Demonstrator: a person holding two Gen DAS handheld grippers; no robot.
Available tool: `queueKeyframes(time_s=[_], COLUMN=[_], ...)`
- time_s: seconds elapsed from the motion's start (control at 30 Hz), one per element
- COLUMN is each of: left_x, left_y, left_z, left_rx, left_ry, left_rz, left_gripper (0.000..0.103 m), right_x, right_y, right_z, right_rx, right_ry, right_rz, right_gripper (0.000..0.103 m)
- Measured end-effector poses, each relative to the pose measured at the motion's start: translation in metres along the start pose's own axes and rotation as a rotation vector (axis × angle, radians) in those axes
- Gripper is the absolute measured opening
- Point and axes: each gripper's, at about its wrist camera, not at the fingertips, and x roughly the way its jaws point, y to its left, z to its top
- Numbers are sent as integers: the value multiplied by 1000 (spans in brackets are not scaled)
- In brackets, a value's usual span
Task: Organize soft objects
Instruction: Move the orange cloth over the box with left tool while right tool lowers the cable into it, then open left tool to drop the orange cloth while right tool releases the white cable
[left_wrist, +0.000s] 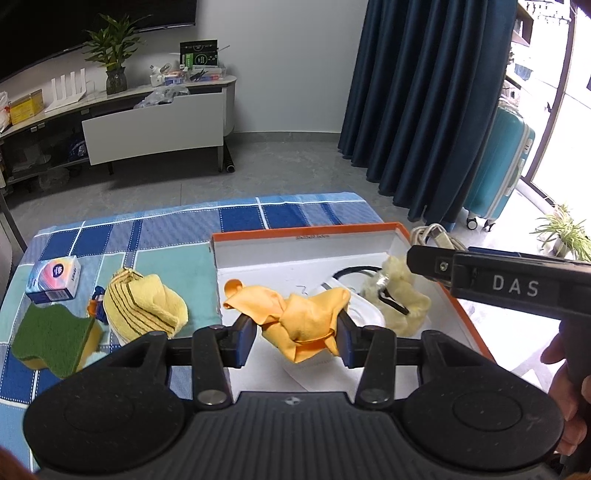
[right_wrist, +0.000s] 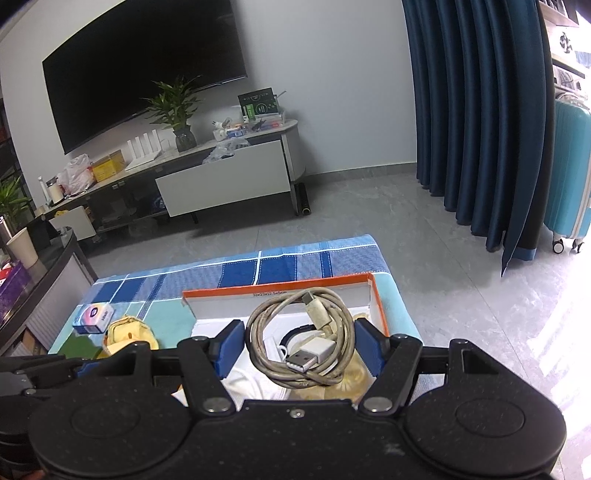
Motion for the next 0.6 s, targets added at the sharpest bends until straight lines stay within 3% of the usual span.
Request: queueKeyframes(time_s=[0.33, 0.6], left_x=[24, 46], left_y=[7, 8], left_z=[17, 28], left_rx=[-15, -8], left_ry=[17, 38], left_rz=[6, -6], left_gripper=[46, 46], right_x=[29, 9], right_y=[-3, -15], right_z=[12, 11], right_rx=[-26, -8], right_ry=[9, -59], right_rz=[-13, -40], right_gripper=[79, 80])
